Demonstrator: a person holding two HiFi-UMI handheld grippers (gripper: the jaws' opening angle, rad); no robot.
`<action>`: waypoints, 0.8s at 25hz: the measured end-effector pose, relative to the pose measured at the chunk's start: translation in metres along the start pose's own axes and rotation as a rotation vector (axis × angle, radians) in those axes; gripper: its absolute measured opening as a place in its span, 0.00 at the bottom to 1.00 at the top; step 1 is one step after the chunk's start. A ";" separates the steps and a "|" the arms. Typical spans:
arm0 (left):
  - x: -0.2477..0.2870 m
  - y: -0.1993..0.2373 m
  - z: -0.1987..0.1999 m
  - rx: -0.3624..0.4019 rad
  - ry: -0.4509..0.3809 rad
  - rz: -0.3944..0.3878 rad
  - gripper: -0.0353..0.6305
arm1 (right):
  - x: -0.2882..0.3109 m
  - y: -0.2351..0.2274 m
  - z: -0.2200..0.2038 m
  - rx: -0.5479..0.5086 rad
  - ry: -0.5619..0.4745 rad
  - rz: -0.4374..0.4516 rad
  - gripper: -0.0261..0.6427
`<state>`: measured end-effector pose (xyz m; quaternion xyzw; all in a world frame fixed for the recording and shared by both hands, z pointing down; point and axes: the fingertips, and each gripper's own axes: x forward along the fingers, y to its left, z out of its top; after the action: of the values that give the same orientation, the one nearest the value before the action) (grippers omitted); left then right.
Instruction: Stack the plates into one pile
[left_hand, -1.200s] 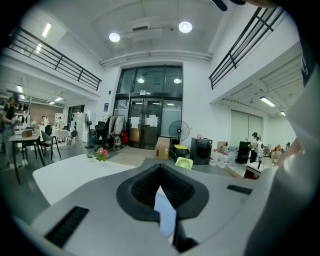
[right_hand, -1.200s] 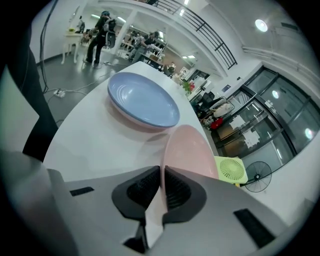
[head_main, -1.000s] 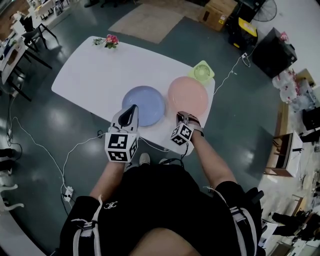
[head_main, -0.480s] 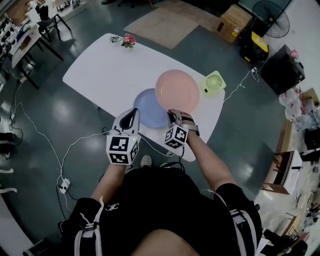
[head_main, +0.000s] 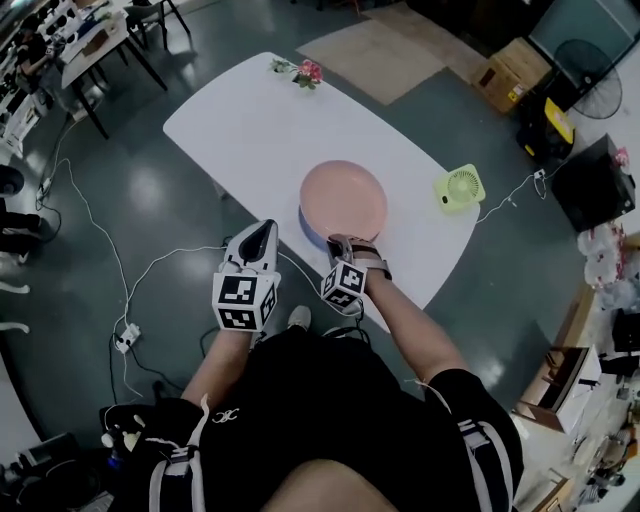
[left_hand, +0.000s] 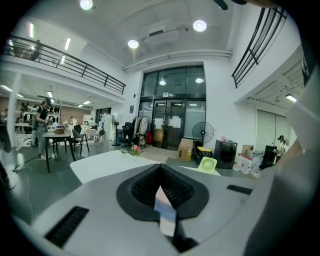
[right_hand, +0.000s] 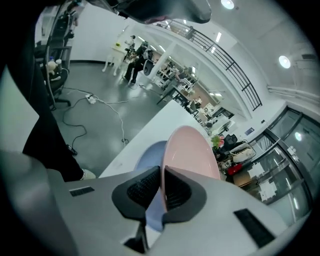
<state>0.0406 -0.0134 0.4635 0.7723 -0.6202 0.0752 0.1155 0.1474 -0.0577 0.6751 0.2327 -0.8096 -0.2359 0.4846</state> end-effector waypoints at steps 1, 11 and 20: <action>-0.002 0.003 -0.002 -0.003 0.004 0.009 0.07 | 0.004 0.006 0.000 -0.005 0.006 0.019 0.10; -0.008 0.019 -0.027 -0.031 0.051 0.023 0.07 | 0.024 0.035 -0.013 0.031 0.038 0.081 0.13; 0.015 -0.009 -0.017 0.006 0.043 -0.056 0.07 | -0.017 0.001 0.002 0.336 -0.091 0.093 0.25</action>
<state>0.0531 -0.0207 0.4830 0.7880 -0.5954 0.0904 0.1285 0.1528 -0.0465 0.6630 0.2619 -0.8686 -0.0850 0.4120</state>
